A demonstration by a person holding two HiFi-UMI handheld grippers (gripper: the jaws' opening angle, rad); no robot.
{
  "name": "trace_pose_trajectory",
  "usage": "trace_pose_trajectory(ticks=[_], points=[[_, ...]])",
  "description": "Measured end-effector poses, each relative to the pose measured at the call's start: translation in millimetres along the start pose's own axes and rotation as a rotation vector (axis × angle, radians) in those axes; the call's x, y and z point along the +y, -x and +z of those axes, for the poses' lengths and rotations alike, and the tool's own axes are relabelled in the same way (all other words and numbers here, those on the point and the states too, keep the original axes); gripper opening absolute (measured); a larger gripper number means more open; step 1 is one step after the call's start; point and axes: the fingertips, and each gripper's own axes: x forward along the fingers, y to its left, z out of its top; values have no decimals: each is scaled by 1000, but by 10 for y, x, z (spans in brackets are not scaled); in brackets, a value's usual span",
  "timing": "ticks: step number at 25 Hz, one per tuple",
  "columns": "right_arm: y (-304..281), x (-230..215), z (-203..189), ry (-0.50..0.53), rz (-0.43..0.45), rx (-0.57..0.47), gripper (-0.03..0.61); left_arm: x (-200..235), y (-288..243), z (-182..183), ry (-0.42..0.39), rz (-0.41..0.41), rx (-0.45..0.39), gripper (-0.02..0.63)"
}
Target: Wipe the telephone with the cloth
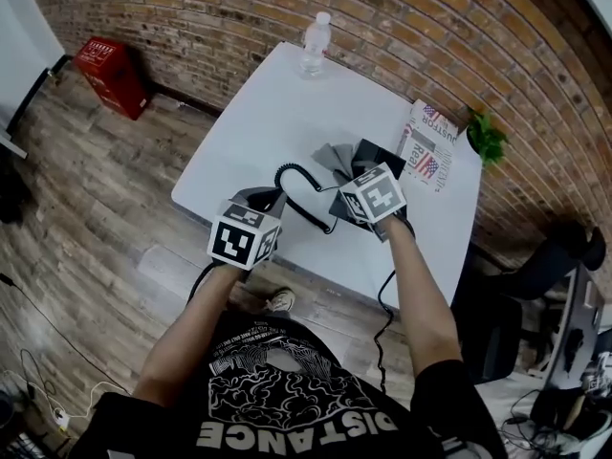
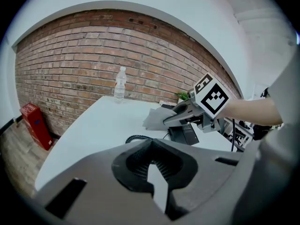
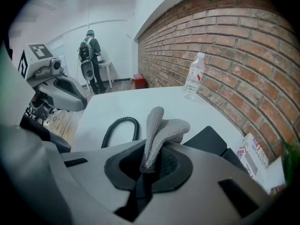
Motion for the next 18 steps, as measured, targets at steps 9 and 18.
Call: trace_pose_trajectory(ticks=[9,18], points=[[-24,269,-161,-81,-37,29,12,77,106,15,-59,-71,12,5],[-34,501,-320,-173,-75,43,12,138,223,-33,-94,-131,22,5]])
